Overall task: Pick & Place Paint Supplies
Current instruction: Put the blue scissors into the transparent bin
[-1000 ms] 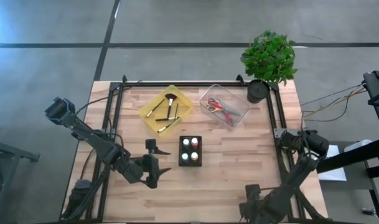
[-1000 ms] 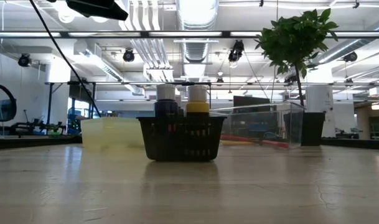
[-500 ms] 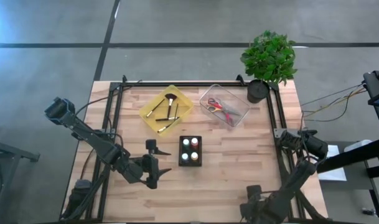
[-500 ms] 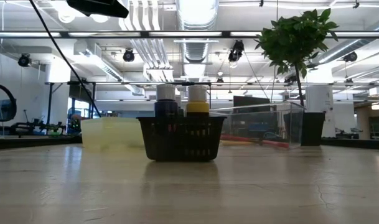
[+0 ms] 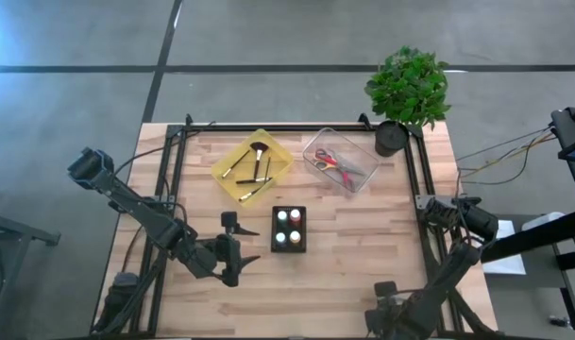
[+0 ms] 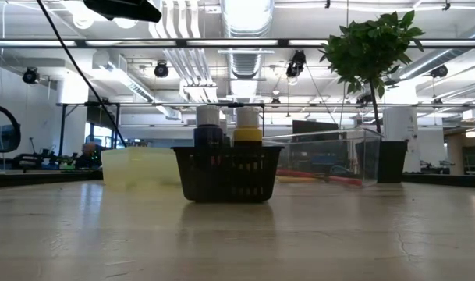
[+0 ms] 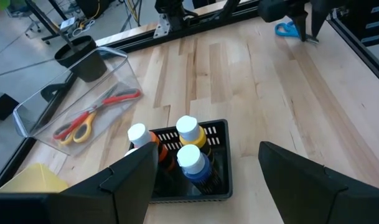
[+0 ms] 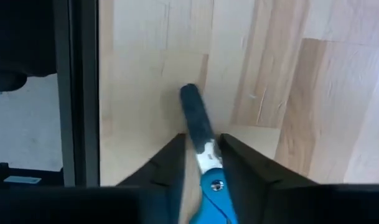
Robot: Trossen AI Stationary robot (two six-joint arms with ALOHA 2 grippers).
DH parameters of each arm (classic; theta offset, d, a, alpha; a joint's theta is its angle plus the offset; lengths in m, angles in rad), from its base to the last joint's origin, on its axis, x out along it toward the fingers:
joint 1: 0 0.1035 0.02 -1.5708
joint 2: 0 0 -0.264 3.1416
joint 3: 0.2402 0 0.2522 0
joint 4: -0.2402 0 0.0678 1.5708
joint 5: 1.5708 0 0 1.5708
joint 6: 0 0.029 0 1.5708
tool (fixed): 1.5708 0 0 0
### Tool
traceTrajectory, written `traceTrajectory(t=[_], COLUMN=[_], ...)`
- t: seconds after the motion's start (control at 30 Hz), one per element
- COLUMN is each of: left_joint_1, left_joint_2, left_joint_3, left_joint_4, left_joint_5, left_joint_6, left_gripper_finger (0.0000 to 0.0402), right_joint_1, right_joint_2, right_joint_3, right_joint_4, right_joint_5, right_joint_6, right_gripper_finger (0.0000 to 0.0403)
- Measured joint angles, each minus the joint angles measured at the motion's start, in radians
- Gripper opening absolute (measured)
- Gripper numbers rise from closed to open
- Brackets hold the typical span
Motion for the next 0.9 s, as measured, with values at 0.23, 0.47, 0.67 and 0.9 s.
traceTrajectory(t=[0.23,0.47,0.67,0.9], left_joint_1=[0.000,0.000,0.000,0.000], left_joint_2=[0.000,0.000,0.000,0.000], left_joint_3=[0.000,0.000,0.000,0.000], left_joint_4=[0.000,0.000,0.000,0.000], left_joint_5=[0.000,0.000,0.000,0.000], left_joint_6=[0.000,0.000,0.000,0.000], left_gripper_finger=[0.0287,0.0287,0.0287,0.0287], right_joint_1=[-0.006,-0.007,-0.007,-0.010], right_joint_2=[-0.002,-0.003,-0.008,-0.008], right_joint_3=[-0.004,-0.001,0.010,0.045], right_joint_4=[-0.002,-0.003,-0.025,-0.133], right_joint_5=[-0.001,-0.021,-0.025,-0.010], right_joint_6=[-0.036,-0.037,-0.036,-0.035], right_gripper_finger=[0.0021,0.0022,0.0021,0.0015])
